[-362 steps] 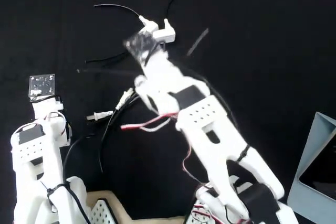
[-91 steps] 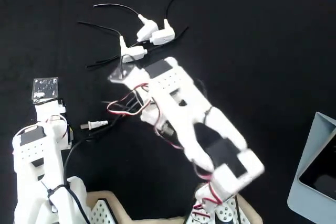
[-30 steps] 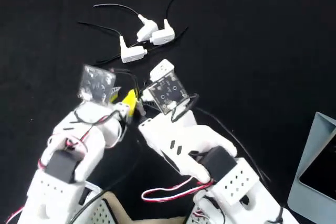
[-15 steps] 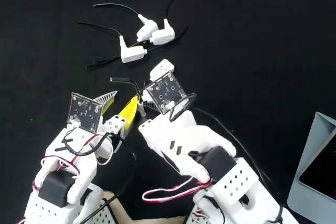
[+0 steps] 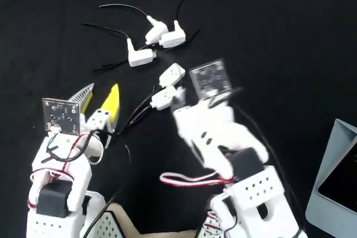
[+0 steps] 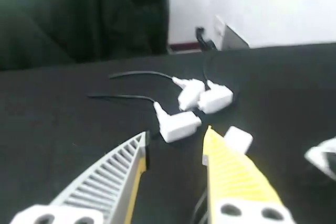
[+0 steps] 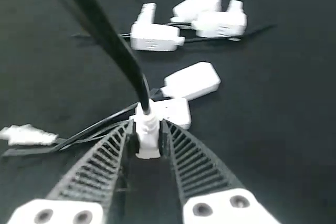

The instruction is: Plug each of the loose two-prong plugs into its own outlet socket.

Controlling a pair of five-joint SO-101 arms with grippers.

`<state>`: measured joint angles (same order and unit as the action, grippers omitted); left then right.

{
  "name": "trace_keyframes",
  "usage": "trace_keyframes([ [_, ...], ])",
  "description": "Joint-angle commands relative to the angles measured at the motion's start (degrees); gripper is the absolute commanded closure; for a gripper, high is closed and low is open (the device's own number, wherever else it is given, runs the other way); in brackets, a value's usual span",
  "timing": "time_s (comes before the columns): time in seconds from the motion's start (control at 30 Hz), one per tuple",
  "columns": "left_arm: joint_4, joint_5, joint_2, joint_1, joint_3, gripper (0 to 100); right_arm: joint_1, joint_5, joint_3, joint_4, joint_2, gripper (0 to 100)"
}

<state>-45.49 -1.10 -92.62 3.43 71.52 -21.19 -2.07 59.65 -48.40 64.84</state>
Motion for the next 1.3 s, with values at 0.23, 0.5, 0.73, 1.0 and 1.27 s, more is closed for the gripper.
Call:
trace_keyframes([
  [0.23,3.8,-7.5,40.3,10.2,-14.5,76,15.5,-0.2,-6.4,0.4,0.4,98.6],
  [0.5,3.9,-7.8,71.2,16.0,-33.8,74,19.0,-0.2,-5.8,2.3,0.4,98.6],
  [0.73,3.9,-12.1,92.8,18.5,-48.3,74,18.9,-0.2,-5.0,2.5,0.4,98.6],
  [1.0,3.9,-12.7,106.9,19.0,-57.4,74,18.8,-0.2,-5.0,2.3,0.4,98.6],
  [1.27,3.8,-12.7,111.1,15.7,-59.8,74,18.8,-0.2,-5.0,2.3,0.4,98.6],
])
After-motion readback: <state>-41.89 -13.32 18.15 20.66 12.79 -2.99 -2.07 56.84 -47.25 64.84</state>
